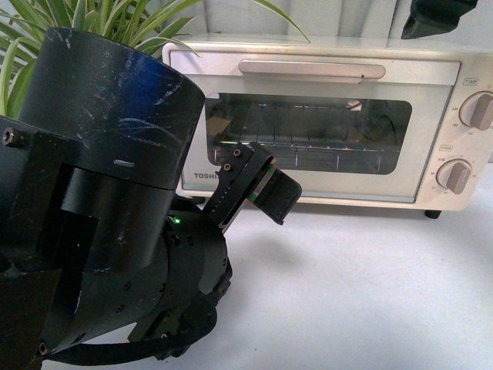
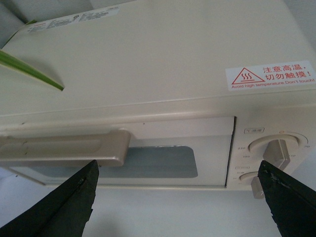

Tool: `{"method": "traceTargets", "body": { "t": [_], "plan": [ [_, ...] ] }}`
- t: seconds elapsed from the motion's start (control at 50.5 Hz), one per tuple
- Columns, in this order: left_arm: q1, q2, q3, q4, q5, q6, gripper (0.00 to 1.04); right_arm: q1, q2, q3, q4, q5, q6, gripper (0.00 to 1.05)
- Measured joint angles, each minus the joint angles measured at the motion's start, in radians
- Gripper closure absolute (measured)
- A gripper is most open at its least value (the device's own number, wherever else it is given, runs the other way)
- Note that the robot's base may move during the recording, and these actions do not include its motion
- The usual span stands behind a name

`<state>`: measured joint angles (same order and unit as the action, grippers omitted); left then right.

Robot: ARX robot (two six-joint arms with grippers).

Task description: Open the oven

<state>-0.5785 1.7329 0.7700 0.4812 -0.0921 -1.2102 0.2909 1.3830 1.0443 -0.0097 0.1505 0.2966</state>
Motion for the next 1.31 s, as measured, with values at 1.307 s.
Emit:
{"method": "traceTargets", "body": {
  "t": [1.307],
  "plan": [
    [0.030, -0.004, -0.001, -0.001, 0.014, -0.004, 0.06, 0.045, 0.129, 0.065, -0.037, 0.014, -0.018, 0.09]
  ]
}}
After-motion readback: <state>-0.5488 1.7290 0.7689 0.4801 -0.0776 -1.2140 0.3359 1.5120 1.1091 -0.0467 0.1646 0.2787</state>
